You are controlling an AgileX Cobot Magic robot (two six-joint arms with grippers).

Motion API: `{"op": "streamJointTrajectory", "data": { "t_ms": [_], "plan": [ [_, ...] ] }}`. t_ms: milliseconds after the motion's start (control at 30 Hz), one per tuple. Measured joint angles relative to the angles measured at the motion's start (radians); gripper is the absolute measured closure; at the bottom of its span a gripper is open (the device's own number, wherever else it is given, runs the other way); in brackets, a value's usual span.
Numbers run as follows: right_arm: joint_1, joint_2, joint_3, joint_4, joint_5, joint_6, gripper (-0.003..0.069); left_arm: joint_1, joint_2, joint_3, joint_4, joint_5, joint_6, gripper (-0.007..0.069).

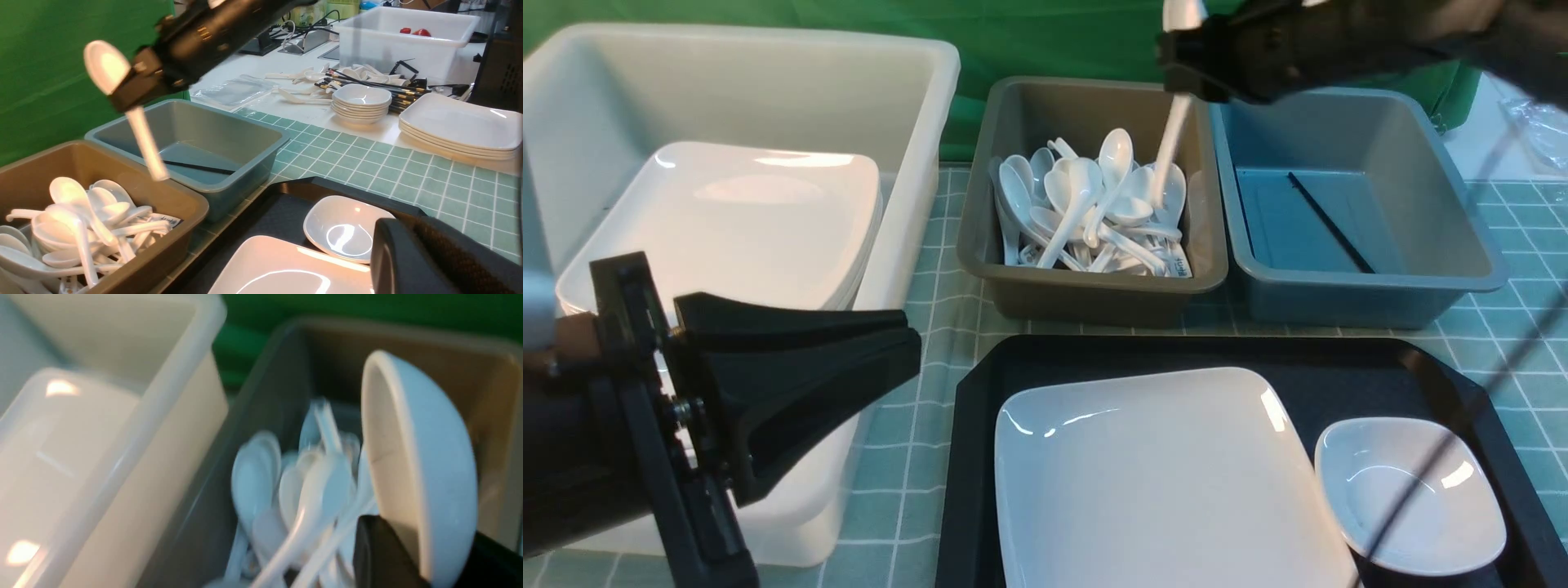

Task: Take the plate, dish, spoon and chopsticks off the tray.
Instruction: Use the right arm to put the soup spoon into the small storage box in the middle, then use the right arm to grab a small plate from the dinner plate

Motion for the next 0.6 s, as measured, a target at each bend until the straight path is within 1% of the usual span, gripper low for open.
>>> {"op": "streamJointTrajectory", "data": {
  "t_ms": [33, 67, 100, 133, 167, 200, 233, 267, 300, 333, 400, 467, 500, 533, 567, 600],
  "plan": [
    [0.000, 0.032, -0.030, 0.000, 0.007, 0.003, 0.0409, 0.000, 0.000, 0.000, 0.000, 0.004, 0.005, 0.0591],
    [0.000, 0.081, -0.070, 0.000, 0.034, 0.007, 0.0317, 0.000, 0.000, 0.000, 0.000, 0.007, 0.010, 0.0591],
    [0.000, 0.100, -0.090, 0.000, 0.061, 0.005, 0.0249, 0.000, 0.000, 0.000, 0.000, 0.009, 0.011, 0.0591],
    [0.000, 0.103, -0.096, -0.001, 0.067, 0.005, 0.0237, 0.000, 0.000, 0.000, 0.000, 0.009, 0.011, 0.0591],
    [0.000, 0.111, -0.112, -0.012, 0.113, 0.001, 0.0155, 0.000, 0.000, 0.000, 0.000, 0.011, 0.013, 0.0591],
    [0.000, 0.111, -0.114, -0.017, 0.129, 0.001, 0.0148, 0.000, 0.000, 0.000, 0.000, 0.011, 0.014, 0.0591],
    [0.001, 0.094, -0.127, -0.061, 0.206, -0.002, 0.0121, 0.000, 0.000, 0.000, 0.000, 0.011, 0.014, 0.0591],
    [0.002, 0.074, -0.131, -0.098, 0.262, -0.002, 0.0130, 0.000, 0.000, 0.000, 0.000, 0.011, 0.014, 0.0591],
    [0.002, 0.048, -0.135, -0.141, 0.332, -0.003, 0.0154, 0.000, 0.000, 0.000, 0.000, 0.011, 0.014, 0.0591],
    [0.002, 0.043, -0.136, -0.151, 0.347, -0.003, 0.0160, 0.000, 0.000, 0.000, 0.000, 0.011, 0.014, 0.0591],
    [0.007, -0.030, -0.135, -0.266, 0.531, -0.009, 0.0260, 0.000, 0.000, 0.000, 0.000, 0.012, 0.014, 0.0591],
    [0.017, -0.098, -0.107, -0.367, 0.681, -0.010, 0.0358, 0.000, 0.000, 0.000, 0.000, 0.012, 0.014, 0.0591],
    [0.021, -0.123, -0.095, -0.398, 0.707, -0.011, 0.0373, 0.000, 0.000, 0.000, 0.000, 0.012, 0.014, 0.0591],
    [0.030, -0.182, -0.028, -0.460, 0.776, -0.014, 0.0415, 0.000, 0.000, 0.000, 0.000, 0.012, 0.014, 0.0591],
    [0.033, -0.235, 0.042, -0.491, 0.776, -0.027, 0.0426, 0.000, 0.000, 0.000, 0.000, 0.012, 0.012, 0.0591],
    [0.033, -0.244, 0.042, -0.495, 0.776, -0.027, 0.0427, 0.000, 0.000, 0.000, 0.000, 0.012, 0.011, 0.0591]
  ]
}}
